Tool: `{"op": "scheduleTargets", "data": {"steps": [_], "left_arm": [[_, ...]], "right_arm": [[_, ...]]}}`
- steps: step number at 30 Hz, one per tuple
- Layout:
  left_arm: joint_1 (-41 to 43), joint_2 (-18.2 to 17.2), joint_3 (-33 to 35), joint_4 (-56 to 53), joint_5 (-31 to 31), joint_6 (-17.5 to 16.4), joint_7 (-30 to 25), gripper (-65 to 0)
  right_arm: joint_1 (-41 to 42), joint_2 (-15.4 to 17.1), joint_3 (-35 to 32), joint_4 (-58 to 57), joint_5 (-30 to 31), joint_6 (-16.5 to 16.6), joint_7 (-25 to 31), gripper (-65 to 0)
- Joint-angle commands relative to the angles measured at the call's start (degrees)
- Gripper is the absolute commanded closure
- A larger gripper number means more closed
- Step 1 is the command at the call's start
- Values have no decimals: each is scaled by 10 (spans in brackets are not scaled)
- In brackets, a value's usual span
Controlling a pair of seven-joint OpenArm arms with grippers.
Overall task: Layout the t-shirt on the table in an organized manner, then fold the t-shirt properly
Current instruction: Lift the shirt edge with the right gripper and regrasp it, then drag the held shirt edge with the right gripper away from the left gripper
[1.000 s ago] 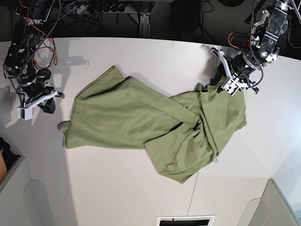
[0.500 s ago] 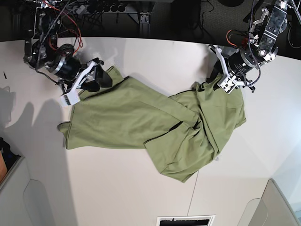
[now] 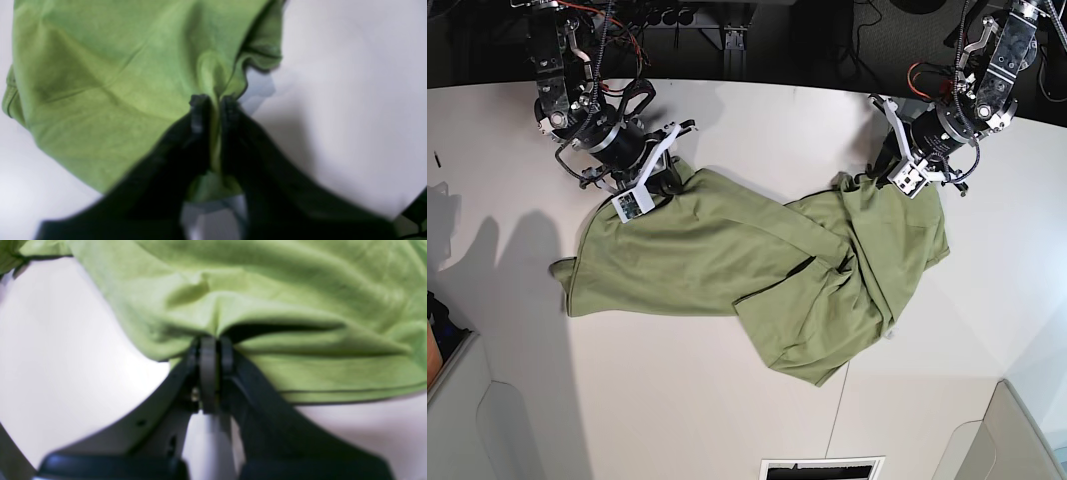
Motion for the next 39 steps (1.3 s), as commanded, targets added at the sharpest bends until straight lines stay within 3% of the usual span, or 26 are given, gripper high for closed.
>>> {"op": "scheduleTargets", "data": {"steps": [1,9,16,22,25,28,30,32,35,39], "left_arm": [[-1,-8,-2,5,12,13,6,0],[12,-59,-2,5,22,13,3,0],[29,-98,-2,5,22,13,2,0],[31,-99,-2,5,22,-41,3,0],[31,-99,-2,5,17,-61,3,0],[31,-99,-2,5,2,-68,3,0],[31,-99,-2,5,0,-68,4,0],[31,-99,-2,5,0,-68,6,0],[31,-99,-2,5,0,-68,13,0],[31,-99,-2,5,0,-68,12,0]], "right_arm": [[17,3,8,5,-5,0,2,0],[140,4,87,5,13,0,0,0],[252,4,101,-6,22,0,-2,0],[383,5,101,-177,-57,0,29,0],[444,5,101,-268,-80,-19,49,-4],[481,5,101,-309,-80,-46,51,-309],[489,6,101,-306,-76,-70,31,-414],[491,6,101,-288,-63,-93,-33,-415],[470,6,101,-237,-24,-97,-127,-415],[377,6,102,-134,-9,-99,-143,-415]]}}
